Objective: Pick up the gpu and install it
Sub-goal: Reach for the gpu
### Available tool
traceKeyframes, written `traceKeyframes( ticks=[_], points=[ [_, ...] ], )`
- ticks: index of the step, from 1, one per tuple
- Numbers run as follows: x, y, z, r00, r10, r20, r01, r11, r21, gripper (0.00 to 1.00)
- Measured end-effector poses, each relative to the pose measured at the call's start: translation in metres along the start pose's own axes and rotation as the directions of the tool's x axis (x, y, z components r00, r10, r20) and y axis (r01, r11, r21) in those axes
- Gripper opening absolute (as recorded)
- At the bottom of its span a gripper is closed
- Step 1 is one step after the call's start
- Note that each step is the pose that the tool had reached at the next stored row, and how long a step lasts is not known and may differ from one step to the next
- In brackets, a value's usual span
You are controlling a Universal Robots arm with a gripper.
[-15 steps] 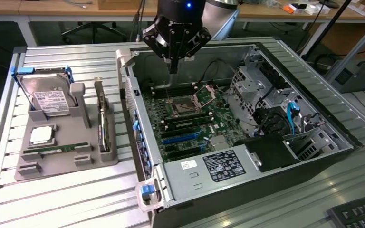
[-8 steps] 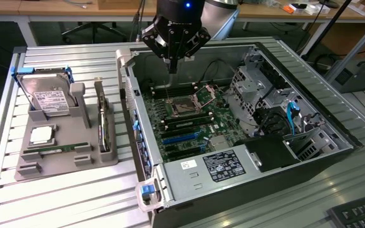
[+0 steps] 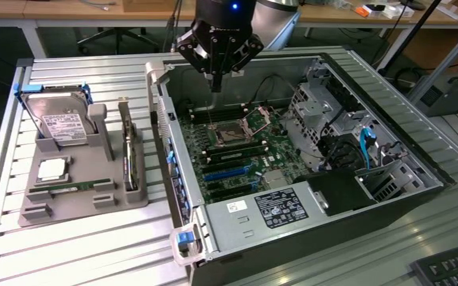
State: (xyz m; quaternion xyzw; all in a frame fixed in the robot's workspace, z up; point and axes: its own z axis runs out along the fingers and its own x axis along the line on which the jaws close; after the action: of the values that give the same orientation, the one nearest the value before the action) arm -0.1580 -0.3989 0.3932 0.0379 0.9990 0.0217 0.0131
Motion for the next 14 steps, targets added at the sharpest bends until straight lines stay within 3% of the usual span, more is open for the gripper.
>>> traceKeyframes(
  ticks=[14],
  points=[
    [0.0032,-0.0002,-0.0001,1.0,0.0,0.0,0.0,1.0,0.0,0.11]
  ],
)
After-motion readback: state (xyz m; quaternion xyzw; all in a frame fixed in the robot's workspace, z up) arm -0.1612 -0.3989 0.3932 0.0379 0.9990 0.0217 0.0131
